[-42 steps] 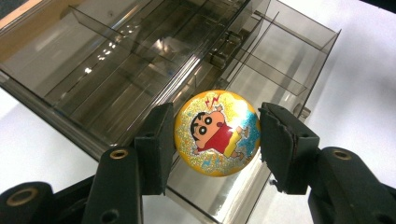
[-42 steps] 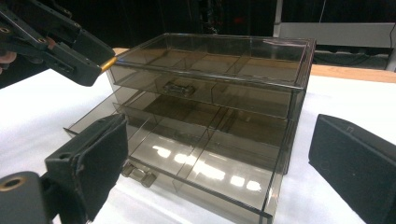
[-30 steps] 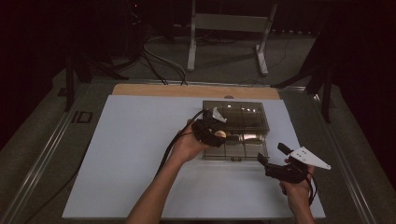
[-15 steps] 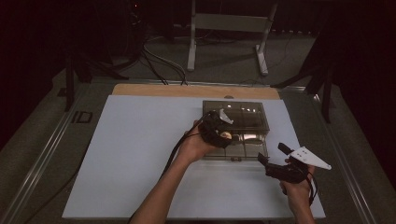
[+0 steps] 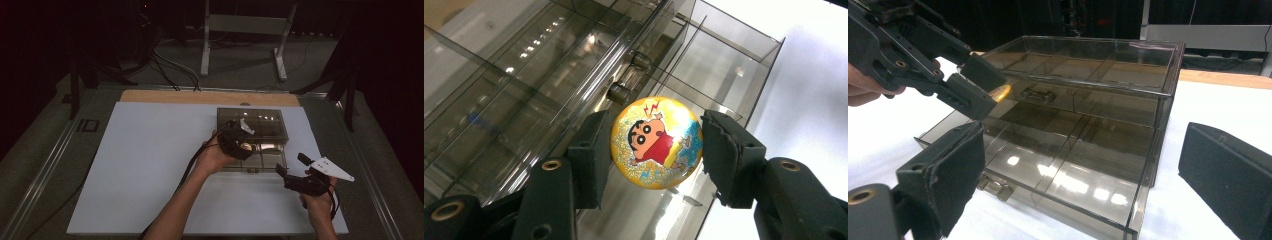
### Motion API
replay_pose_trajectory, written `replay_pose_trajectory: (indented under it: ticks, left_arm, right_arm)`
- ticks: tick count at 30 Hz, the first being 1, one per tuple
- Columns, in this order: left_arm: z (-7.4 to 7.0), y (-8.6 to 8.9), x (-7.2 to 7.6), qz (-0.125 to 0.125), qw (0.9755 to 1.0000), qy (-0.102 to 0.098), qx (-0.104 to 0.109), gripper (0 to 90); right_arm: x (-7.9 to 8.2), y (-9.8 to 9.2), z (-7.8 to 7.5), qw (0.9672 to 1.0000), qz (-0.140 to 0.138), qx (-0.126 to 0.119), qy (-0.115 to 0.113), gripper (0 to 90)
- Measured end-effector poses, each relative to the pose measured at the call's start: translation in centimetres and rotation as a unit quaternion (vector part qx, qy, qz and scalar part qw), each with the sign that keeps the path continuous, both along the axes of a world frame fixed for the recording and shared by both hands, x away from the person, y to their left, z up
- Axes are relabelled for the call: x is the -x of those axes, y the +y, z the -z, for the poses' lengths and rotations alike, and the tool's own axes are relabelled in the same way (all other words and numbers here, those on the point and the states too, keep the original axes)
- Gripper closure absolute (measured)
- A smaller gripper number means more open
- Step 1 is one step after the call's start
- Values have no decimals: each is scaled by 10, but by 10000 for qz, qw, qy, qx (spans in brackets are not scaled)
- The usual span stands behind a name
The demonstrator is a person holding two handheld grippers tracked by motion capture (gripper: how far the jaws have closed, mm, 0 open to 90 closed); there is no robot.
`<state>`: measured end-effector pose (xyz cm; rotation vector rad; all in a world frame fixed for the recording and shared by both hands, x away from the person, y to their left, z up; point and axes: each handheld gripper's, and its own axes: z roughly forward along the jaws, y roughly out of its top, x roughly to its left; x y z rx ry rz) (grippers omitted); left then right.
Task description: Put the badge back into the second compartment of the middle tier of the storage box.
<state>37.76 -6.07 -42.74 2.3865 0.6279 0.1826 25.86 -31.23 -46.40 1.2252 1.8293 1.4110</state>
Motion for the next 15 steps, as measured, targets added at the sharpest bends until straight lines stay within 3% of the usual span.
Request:
replay_pose_trajectory:
  ticks: [15]
  left_arm:
    - [6, -15, 1, 42, 10000, 34, -23, 486]
  right_arm:
    - [0, -1, 0, 10000, 14, -14, -7, 44]
